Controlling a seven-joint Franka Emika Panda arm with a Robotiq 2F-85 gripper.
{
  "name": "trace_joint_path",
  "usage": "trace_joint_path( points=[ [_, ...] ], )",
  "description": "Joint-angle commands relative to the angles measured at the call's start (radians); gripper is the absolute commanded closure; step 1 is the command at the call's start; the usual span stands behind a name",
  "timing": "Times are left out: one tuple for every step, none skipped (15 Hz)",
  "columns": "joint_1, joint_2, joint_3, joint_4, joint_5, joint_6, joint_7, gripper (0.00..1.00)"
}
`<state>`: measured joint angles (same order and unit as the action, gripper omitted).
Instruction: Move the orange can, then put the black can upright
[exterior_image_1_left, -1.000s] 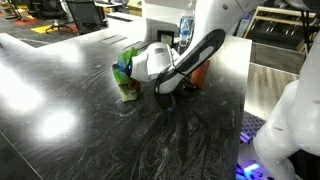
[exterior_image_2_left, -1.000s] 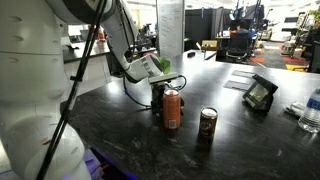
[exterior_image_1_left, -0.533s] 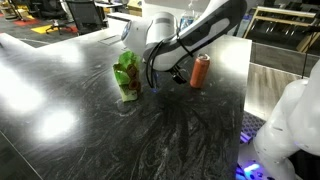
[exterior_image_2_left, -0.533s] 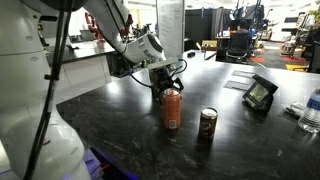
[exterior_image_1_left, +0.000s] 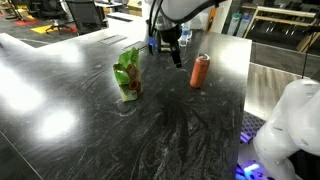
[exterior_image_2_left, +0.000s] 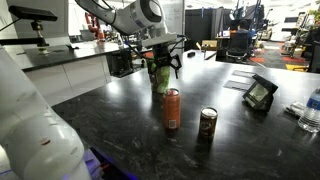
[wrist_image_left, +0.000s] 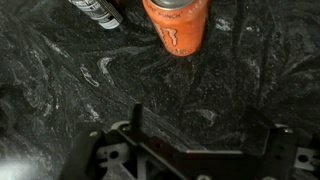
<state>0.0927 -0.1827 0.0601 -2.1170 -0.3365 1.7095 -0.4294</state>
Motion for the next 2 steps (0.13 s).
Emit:
trace_joint_path(
  points=[
    [0.002,-0.087,-0.039,-0.017,0.126,0.092,-0.05,0.0],
    [0.005,-0.109,-0.049,-0.023,0.161,0.124,-0.059,0.0]
  ],
)
